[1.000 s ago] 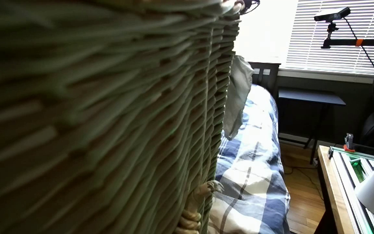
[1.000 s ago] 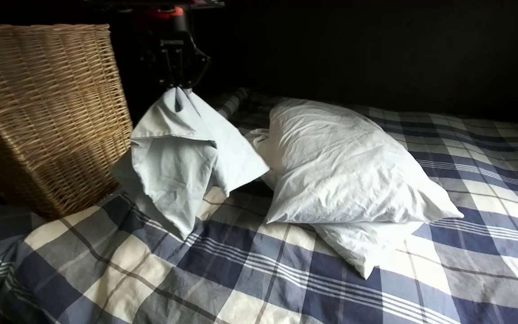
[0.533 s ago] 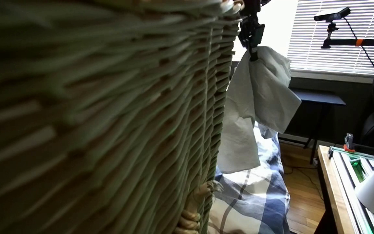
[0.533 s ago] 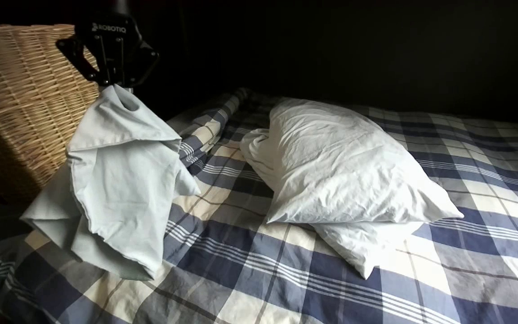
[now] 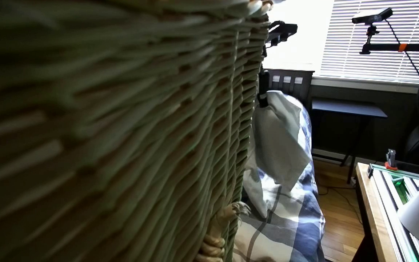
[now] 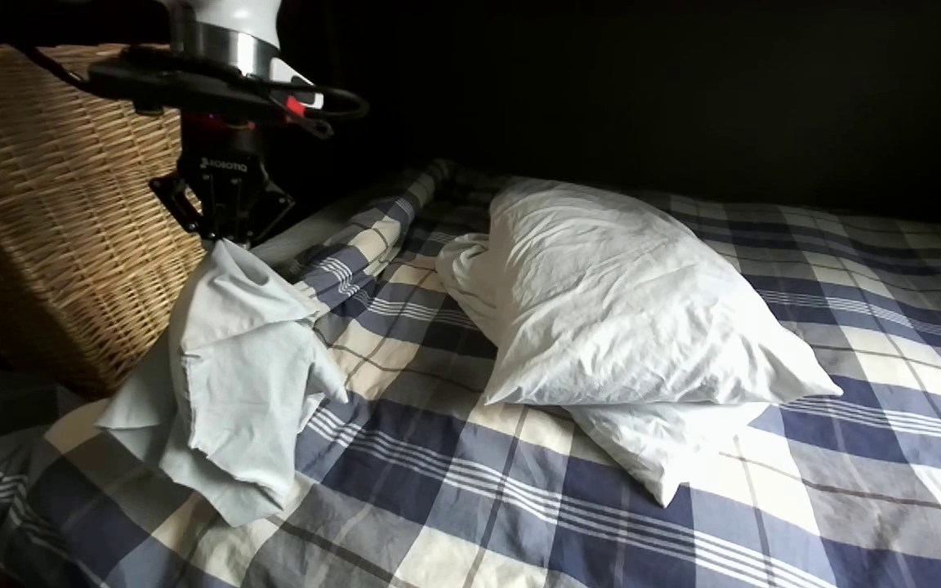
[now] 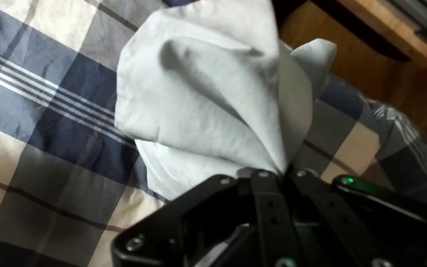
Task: Put the cloth on the bed
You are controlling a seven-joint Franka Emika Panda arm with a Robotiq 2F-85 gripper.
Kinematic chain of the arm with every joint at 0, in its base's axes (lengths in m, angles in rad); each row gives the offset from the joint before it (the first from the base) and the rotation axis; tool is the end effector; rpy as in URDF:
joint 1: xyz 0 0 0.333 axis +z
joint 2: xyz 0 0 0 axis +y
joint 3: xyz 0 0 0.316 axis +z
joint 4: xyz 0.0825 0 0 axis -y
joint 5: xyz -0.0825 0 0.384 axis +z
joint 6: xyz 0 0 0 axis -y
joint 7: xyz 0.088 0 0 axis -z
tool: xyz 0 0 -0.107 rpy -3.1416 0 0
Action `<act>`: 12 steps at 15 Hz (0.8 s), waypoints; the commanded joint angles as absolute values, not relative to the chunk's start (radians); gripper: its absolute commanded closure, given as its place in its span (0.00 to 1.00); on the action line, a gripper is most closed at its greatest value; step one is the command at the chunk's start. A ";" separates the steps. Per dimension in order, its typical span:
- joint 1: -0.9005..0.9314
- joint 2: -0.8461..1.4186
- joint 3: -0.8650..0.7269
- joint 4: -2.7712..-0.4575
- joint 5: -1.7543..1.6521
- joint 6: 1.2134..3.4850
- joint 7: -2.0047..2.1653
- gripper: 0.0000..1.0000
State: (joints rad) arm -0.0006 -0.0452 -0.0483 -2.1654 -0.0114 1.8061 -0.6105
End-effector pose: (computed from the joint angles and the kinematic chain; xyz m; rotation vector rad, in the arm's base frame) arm 0.4887 -0.0250 0.3933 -2.8939 -0.8422 0.4558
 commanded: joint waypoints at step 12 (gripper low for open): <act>-0.052 0.310 0.036 -2.155 0.374 2.537 -0.475 0.99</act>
State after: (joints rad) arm -0.0273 0.2527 -0.0037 -2.1506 0.3344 2.4044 -0.4759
